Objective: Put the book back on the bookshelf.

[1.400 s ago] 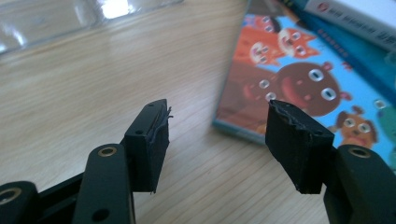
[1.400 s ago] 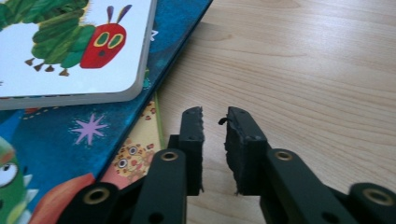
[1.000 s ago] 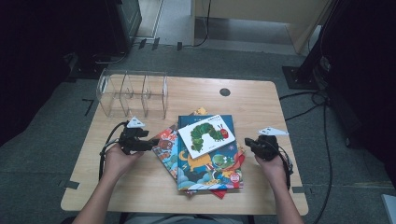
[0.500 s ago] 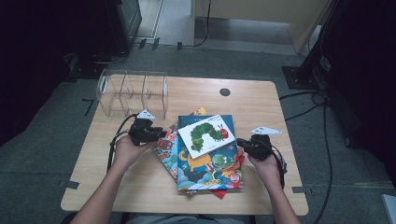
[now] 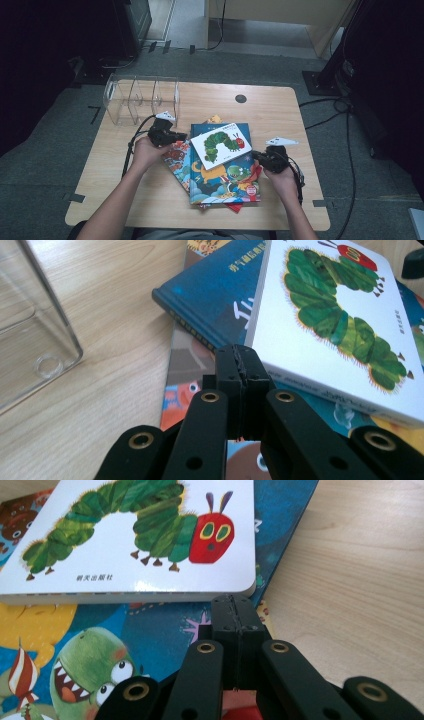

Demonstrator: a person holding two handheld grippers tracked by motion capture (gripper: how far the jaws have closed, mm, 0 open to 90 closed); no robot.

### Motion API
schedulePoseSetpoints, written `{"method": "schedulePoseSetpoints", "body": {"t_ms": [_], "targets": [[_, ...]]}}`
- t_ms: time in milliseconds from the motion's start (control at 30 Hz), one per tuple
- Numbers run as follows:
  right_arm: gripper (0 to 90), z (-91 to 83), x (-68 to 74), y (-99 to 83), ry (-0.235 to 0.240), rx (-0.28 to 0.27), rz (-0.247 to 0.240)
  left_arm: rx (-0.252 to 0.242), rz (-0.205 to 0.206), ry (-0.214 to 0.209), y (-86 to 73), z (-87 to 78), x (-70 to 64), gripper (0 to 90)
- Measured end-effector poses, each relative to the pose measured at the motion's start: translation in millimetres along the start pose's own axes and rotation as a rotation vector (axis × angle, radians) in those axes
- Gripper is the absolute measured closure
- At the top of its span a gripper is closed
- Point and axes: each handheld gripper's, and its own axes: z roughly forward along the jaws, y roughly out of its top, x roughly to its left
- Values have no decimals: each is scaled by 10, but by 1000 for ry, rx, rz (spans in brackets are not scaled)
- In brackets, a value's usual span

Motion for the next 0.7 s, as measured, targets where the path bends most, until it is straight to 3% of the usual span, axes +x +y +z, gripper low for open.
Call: {"method": "schedulePoseSetpoints", "body": {"t_ms": [100,167,333,500,700], "targets": [[900,24,-5,-44,17,-9,5,-2,3,1,33,62,12,900],[900,32,8,-48,22,-12,5,-5,-18,-20,44,126,30,900],[900,39,7,-48,25,-16,2,26,0,-20,31,209,0,900],[900,55,-15,-49,42,-25,5,32,-13,-33,19,210,-6,900],[900,82,-44,-38,68,-31,10,44,14,-46,-32,198,-82,900]]}}
